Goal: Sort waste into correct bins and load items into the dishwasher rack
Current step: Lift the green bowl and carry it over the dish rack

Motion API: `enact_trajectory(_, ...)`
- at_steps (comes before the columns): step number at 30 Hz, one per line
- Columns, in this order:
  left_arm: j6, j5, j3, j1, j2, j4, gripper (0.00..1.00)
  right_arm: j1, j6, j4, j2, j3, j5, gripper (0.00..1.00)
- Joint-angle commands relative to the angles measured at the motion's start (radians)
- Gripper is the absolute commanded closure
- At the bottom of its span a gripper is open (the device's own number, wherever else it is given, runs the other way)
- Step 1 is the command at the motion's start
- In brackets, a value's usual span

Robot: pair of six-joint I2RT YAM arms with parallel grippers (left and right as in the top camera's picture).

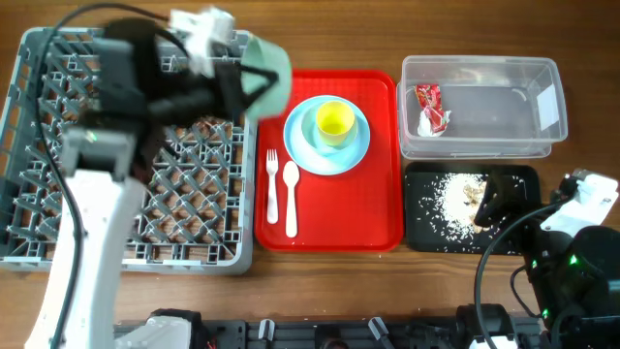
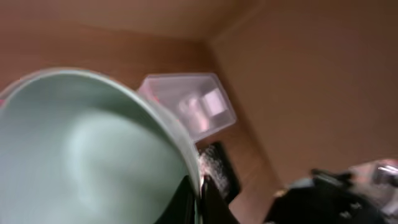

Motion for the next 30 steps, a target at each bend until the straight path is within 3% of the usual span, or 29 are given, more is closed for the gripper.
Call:
enact_trajectory(1, -0.061, 0.595, 0.01, 0.175, 0.15, 0.19, 0.96, -0.003, -0.018, 0.003, 0.0, 0.008, -0.013, 0.0)
enact_trajectory(4, -0.17, 0.681, 0.01, 0.249, 0.314, 0.325, 0.96, -0.003, -0.018, 0.003, 0.0, 0.008, -0.013, 0.0)
enact_trajectory(13, -0.155, 0.681, 0.01, 0.335, 0.633, 0.332, 0.96, -0.003, -0.018, 0.003, 0.0, 0.008, -0.013, 0.0)
enact_trajectory(30, -0.129, 0.621, 0.01, 0.406, 0.746, 0.338, 0.94, -0.003, -0.018, 0.003, 0.0, 0.008, -0.013, 0.0)
